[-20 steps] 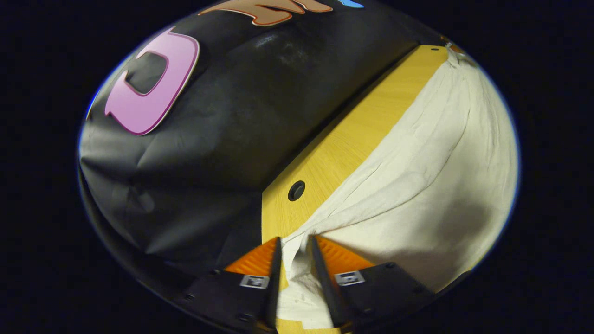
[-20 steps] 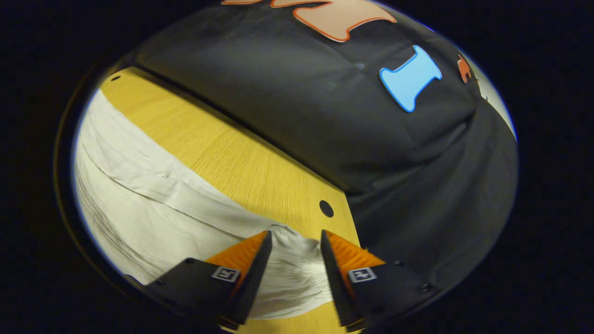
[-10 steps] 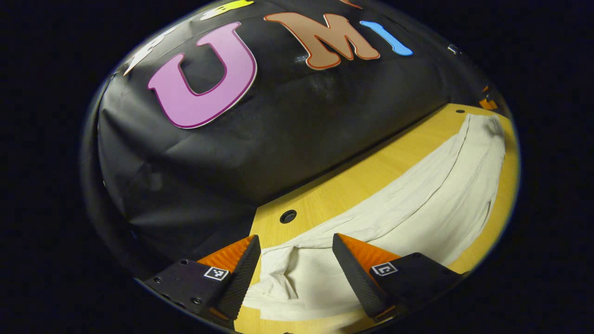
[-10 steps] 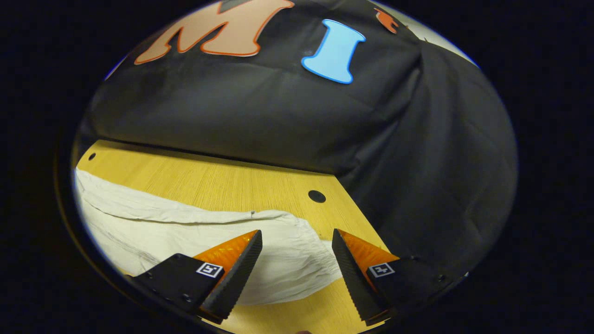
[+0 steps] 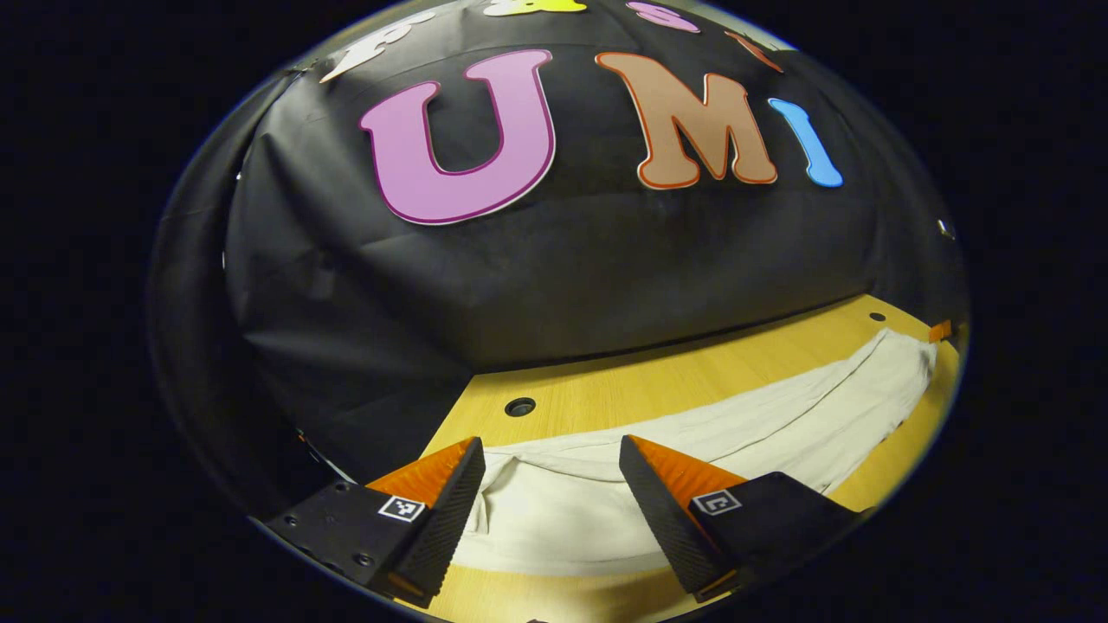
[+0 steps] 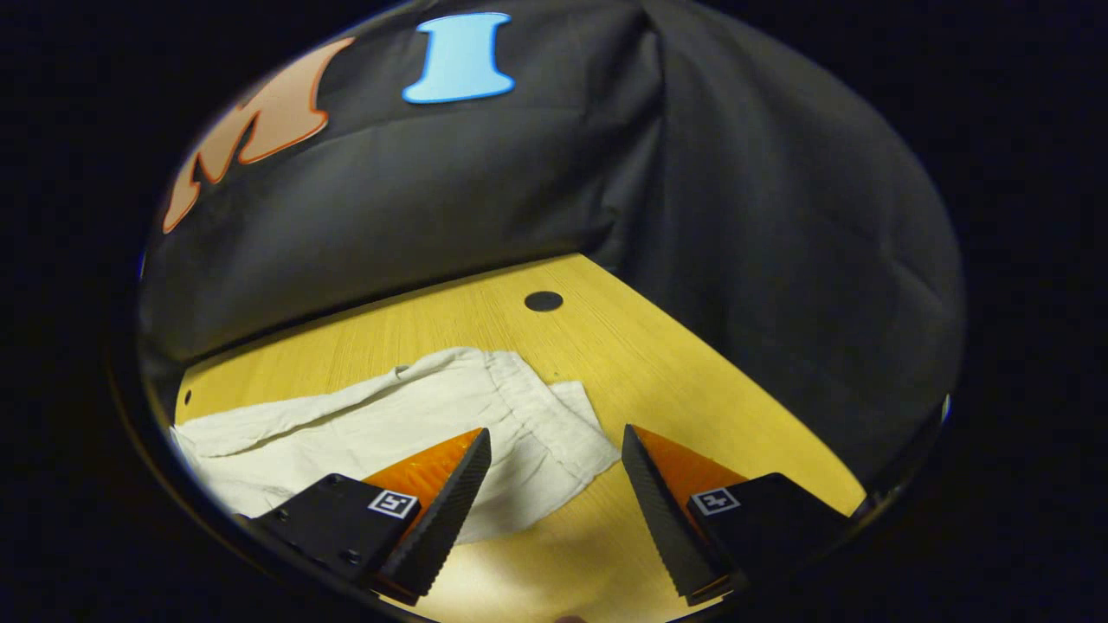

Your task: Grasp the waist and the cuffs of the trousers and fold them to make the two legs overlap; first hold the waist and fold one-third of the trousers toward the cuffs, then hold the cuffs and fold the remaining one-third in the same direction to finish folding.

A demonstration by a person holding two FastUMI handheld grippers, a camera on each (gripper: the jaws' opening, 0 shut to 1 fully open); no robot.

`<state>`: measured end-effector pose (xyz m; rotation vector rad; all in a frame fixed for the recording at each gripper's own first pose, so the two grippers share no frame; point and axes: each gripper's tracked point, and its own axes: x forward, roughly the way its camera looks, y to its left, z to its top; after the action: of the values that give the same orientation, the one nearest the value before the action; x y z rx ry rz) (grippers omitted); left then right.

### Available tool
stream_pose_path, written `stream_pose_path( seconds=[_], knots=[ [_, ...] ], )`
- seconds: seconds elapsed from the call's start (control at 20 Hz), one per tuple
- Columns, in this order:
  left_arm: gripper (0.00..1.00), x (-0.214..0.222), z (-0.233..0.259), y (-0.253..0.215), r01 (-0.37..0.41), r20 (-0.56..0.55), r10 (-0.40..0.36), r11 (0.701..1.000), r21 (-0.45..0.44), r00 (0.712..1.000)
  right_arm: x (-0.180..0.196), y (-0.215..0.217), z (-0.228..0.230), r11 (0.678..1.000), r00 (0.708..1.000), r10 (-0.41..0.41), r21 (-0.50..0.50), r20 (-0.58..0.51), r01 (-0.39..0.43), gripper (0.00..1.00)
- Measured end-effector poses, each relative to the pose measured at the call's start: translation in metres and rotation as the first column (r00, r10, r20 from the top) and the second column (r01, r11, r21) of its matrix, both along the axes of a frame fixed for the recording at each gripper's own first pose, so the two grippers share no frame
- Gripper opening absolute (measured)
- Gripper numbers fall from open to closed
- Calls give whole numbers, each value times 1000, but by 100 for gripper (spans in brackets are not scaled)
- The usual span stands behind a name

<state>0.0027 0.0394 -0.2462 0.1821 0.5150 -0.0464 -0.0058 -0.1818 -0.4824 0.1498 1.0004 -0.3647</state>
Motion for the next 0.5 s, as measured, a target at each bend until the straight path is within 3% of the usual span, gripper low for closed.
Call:
stream_pose_path(
  seconds=[0.15, 0.35, 0.45, 0.5],
  knots=[
    [96, -7, 9, -12, -15, -1, 15, 1000, 2, 1000, -15, -7, -16, 996, 998, -62, 69, -26, 63, 92],
    [95, -17, 19, -23, -49, -8, 49, 999, 1, 999, -18, -4, -35, 983, 995, -83, 161, -52, 91, 96],
    [100, -21, 24, -28, -60, -10, 60, 998, 6, 998, -14, 5, -43, 969, 995, -83, 227, -62, 95, 89],
    [96, -23, 26, -29, -66, -6, 66, 998, 10, 998, -10, 6, -43, 967, 995, -84, 237, -48, 93, 87]
  ],
)
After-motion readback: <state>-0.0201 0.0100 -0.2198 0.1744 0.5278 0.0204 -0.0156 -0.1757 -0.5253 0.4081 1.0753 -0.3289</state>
